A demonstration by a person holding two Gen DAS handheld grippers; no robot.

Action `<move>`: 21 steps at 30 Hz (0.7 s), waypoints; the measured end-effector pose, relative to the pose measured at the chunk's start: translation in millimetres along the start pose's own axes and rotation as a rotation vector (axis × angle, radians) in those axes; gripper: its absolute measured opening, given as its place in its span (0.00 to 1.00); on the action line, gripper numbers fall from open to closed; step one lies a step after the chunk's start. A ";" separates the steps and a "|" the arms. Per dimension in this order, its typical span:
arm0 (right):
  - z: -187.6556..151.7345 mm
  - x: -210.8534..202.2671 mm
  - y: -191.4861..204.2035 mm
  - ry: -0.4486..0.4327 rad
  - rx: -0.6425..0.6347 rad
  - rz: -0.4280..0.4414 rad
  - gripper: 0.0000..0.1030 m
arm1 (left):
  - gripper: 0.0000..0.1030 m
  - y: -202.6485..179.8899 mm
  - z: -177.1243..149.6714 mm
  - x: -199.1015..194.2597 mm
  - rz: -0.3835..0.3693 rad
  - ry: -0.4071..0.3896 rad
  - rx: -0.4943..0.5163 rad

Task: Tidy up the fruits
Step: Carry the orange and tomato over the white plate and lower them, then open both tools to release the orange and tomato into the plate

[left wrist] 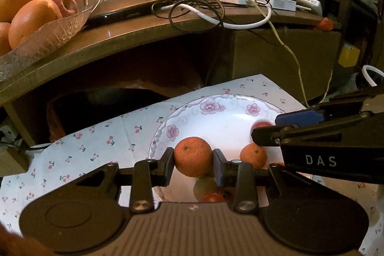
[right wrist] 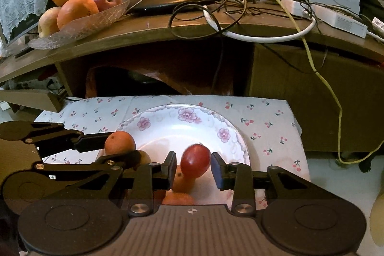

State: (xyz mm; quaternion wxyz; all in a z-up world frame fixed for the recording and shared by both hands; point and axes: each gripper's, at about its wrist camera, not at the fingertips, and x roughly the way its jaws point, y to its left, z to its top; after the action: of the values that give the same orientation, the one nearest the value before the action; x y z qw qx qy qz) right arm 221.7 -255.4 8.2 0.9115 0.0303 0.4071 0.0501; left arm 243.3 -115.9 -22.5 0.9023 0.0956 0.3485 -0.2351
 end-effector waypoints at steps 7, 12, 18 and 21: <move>0.9 -2.2 -4.5 -0.016 0.014 -0.004 0.37 | 0.45 -6.1 0.9 -1.1 -0.027 -0.016 0.012; 2.2 -4.1 -9.3 -0.027 0.028 -0.020 0.37 | 0.48 -5.8 2.9 -2.5 -0.012 -0.019 0.013; 3.2 -15.8 -14.8 -0.038 0.056 -0.051 0.38 | 0.48 3.4 5.9 -16.5 0.033 -0.016 -0.024; 1.1 -27.8 -14.9 -0.041 0.063 -0.061 0.40 | 0.52 6.9 9.0 -31.6 0.053 -0.036 -0.046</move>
State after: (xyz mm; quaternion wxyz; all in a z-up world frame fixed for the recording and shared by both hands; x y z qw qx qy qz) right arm 205.1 -273.5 28.1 0.9193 0.0478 0.3905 0.0088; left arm 231.4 -101.6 5.5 0.9163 0.0797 0.3350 -0.2046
